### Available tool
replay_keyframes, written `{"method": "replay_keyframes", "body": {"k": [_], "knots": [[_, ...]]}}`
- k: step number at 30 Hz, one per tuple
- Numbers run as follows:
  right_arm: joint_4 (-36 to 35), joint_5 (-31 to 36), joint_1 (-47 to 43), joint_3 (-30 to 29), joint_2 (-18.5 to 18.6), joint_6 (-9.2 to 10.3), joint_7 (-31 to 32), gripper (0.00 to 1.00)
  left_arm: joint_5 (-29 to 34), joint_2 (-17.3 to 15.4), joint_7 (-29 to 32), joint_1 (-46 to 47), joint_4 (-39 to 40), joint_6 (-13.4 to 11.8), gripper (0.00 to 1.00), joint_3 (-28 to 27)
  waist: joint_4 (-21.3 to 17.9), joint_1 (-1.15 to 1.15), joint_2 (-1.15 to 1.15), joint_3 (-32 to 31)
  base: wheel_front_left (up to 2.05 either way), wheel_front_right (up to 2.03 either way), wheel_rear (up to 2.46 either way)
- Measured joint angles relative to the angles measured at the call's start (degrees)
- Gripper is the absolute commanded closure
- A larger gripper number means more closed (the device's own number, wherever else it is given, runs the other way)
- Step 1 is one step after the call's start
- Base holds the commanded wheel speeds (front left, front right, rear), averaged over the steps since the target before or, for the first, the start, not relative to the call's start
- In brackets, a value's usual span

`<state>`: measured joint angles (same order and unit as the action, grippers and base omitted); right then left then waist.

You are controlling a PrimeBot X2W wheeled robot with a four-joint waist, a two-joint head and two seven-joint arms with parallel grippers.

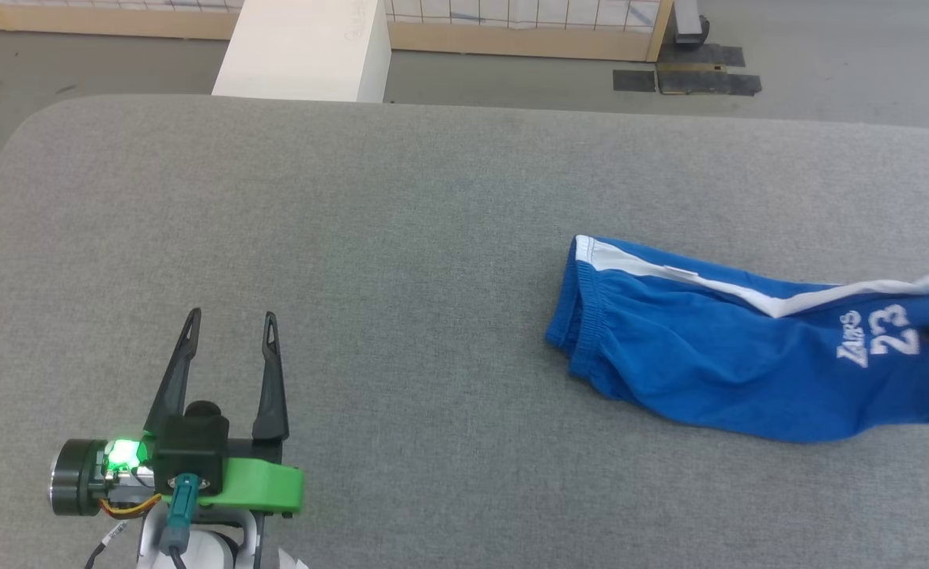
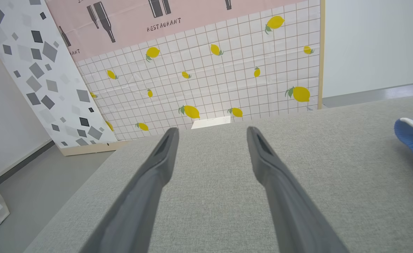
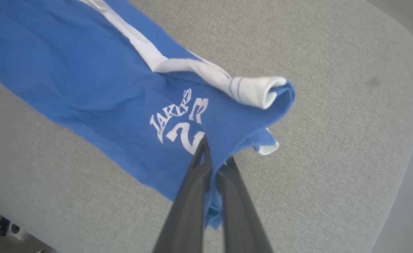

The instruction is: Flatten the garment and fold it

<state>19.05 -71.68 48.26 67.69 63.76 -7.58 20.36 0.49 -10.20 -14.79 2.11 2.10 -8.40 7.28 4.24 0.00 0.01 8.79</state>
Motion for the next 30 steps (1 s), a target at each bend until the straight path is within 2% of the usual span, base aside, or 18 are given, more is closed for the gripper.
{"method": "replay_keyframes", "body": {"k": [7,16,21,30], "knots": [[-7.8,2.5,2.3,-1.0,-2.4,0.0,0.1,1.0,0.0,-0.4,0.0,0.0,-0.2,0.0,0.0,0.9,0.5,0.0,0.0,-0.1,0.0,0.0,0.0],[-12.9,6.8,7.4,-0.9,-9.4,0.0,4.1,1.0,-0.1,0.0,0.0,0.5,-0.6,0.0,0.0,2.0,3.2,0.0,0.0,1.8,0.0,0.0,0.0],[-11.1,8.9,9.9,0.6,-14.2,0.01,6.6,1.0,-0.2,0.8,0.0,1.6,-0.7,-0.1,0.0,2.6,5.0,0.0,0.0,3.2,0.0,0.0,0.0],[-0.5,10.3,11.7,3.5,-23.0,0.01,8.9,1.0,-0.6,2.3,0.0,5.3,-0.9,-0.1,0.0,3.5,8.1,0.0,0.0,7.5,0.0,0.0,0.0]]}}
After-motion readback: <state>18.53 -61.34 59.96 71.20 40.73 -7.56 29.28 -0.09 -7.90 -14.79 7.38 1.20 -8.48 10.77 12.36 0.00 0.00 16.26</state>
